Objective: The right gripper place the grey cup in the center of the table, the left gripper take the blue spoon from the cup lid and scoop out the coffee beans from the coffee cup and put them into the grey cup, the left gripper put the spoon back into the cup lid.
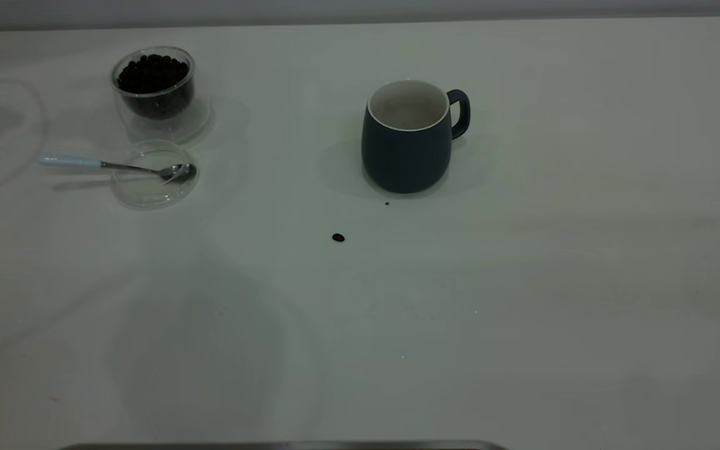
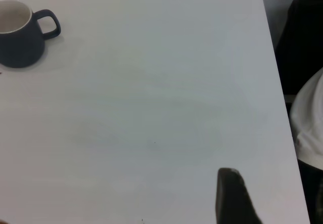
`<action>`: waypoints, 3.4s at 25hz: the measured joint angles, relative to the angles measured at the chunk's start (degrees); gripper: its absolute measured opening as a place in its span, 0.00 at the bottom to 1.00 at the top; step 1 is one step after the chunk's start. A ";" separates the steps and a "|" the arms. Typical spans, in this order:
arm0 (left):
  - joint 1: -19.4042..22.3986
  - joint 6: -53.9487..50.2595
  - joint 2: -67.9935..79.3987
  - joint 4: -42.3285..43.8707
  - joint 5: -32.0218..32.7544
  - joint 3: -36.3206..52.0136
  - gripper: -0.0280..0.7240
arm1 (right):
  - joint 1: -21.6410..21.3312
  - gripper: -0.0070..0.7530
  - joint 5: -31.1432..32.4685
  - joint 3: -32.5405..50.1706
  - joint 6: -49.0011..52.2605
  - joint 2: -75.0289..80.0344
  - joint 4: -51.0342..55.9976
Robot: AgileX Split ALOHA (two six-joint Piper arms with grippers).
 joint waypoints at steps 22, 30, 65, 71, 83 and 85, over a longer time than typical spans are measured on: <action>-22.29 -8.10 -61.10 8.55 0.00 44.93 0.81 | 0.00 0.49 0.00 0.00 0.00 0.00 -0.06; -22.36 -7.65 -83.96 8.94 0.00 63.76 0.81 | 0.00 0.49 0.00 0.00 0.00 0.00 -0.06; -20.04 -13.10 -140.46 18.67 -1.46 102.73 0.81 | 0.00 0.49 0.00 0.00 0.00 0.00 -0.12; -20.01 -13.22 -140.46 18.80 -1.52 102.73 0.81 | 0.00 0.49 0.00 0.00 0.00 0.00 -0.12; -20.01 -13.22 -140.46 18.80 -1.52 102.73 0.81 | 0.00 0.49 0.00 0.00 0.00 0.00 -0.12; -20.01 -13.22 -140.46 18.80 -1.52 102.73 0.81 | 0.00 0.49 0.00 0.00 0.00 0.00 -0.12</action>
